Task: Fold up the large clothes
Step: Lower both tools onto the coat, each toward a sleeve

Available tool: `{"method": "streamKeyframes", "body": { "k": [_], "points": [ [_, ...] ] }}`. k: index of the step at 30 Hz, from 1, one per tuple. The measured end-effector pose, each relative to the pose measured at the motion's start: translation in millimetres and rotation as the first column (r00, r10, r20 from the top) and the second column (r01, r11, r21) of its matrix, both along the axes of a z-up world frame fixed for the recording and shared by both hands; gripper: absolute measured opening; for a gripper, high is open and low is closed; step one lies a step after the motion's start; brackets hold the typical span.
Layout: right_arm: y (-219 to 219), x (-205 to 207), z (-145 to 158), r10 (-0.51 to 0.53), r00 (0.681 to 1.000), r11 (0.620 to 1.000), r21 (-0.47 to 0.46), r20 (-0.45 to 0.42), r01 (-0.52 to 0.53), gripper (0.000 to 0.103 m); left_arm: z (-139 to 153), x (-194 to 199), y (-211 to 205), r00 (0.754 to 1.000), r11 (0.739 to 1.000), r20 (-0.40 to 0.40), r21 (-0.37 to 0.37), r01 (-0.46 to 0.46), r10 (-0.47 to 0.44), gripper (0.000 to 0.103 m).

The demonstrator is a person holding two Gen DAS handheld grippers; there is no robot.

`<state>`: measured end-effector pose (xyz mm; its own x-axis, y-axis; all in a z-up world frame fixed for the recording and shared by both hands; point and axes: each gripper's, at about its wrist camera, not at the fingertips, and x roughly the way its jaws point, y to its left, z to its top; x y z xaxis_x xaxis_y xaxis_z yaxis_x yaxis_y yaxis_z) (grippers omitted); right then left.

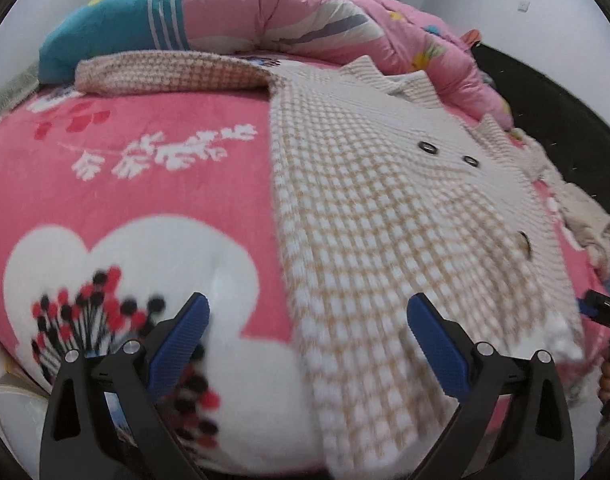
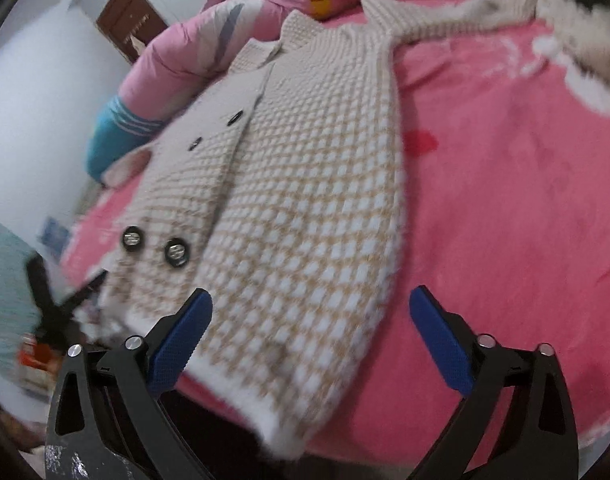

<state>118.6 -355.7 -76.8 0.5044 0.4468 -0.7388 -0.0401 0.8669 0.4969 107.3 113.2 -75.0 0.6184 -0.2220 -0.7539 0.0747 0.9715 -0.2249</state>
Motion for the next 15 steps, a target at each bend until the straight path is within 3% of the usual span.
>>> {"method": "streamKeyframes", "body": {
  "k": [4, 9, 12, 15],
  "points": [
    [-6, 10, -8, -0.003, 1.0, 0.999, 0.033, -0.02, 0.003, 0.073, -5, -8, 12, 1.0, 0.997, -0.005, -0.08, 0.004, -0.005, 0.087],
    [-16, 39, -20, -0.032, 0.999, 0.992, 0.123, -0.018, 0.034, 0.051, -8, 15, 21, 0.999, 0.984, -0.027, -0.174, -0.036, 0.032, 0.071],
    [-22, 40, -24, -0.045, 0.999, 0.981, 0.19, -0.024, 0.048, 0.047, -14, 37, 22, 0.997, 0.978, -0.041, -0.197, -0.067, 0.06, 0.061],
    [-23, 23, -21, -0.003, 1.0, 0.97, 0.243, -0.028, 0.01, 0.047, -10, 39, 17, 0.998, 0.975, -0.048, -0.217, -0.052, 0.043, 0.057]
  ]
}}
